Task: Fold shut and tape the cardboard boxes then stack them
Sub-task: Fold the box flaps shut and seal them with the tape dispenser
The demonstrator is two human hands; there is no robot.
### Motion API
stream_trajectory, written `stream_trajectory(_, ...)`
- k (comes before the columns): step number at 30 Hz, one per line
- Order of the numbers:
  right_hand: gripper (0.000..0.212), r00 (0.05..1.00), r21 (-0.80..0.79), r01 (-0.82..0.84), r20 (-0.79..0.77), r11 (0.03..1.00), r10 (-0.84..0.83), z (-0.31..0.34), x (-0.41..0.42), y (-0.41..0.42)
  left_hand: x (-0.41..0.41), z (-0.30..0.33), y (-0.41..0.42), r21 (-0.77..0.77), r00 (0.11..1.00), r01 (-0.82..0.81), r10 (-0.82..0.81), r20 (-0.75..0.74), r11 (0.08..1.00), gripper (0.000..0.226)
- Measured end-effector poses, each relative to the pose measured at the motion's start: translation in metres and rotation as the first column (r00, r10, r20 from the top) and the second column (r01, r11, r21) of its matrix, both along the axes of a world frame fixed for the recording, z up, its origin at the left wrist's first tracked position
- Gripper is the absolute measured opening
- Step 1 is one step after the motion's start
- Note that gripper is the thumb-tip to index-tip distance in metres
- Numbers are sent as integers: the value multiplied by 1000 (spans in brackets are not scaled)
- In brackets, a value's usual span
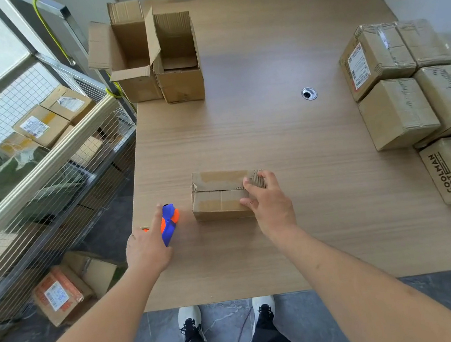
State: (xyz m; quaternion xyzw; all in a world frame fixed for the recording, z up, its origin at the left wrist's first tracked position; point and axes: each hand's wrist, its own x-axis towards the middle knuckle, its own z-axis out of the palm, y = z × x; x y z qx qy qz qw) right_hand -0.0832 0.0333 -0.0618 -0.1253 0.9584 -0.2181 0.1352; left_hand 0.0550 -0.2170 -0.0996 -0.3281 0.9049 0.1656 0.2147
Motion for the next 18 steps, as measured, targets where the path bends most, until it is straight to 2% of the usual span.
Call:
stream_trajectory(4,43,1000,-8,-14,-2,1000,14,-1,-1,0,-1,7,-4,58,992,-30,37,-118,998,112)
stream_trajectory(6,42,1000,-15,-23,4,1000,23,0,-1,0,-6,16,-4,126,953,-89,121,-277,988,110)
stream_trajectory(8,41,1000,-33,-28,-7,999,28,-1,0,0,-11,28,-7,229,862,-95,195,-467,969,111)
stream_trajectory(9,40,999,-49,-31,-13,998,31,-1,0,0,-15,35,-9,243,816,-36,169,-553,969,111)
stream_trajectory(12,37,999,-141,-42,14,989,44,0,1,0,-27,59,-8,174,704,291,-88,-704,941,106)
stream_trajectory(14,41,996,-234,-34,72,972,52,2,1,2,-40,74,-4,145,672,454,-232,-703,879,102)
stream_trajectory(18,48,990,-197,-95,82,976,113,3,-3,9,-62,94,11,117,699,600,-447,-558,792,100)
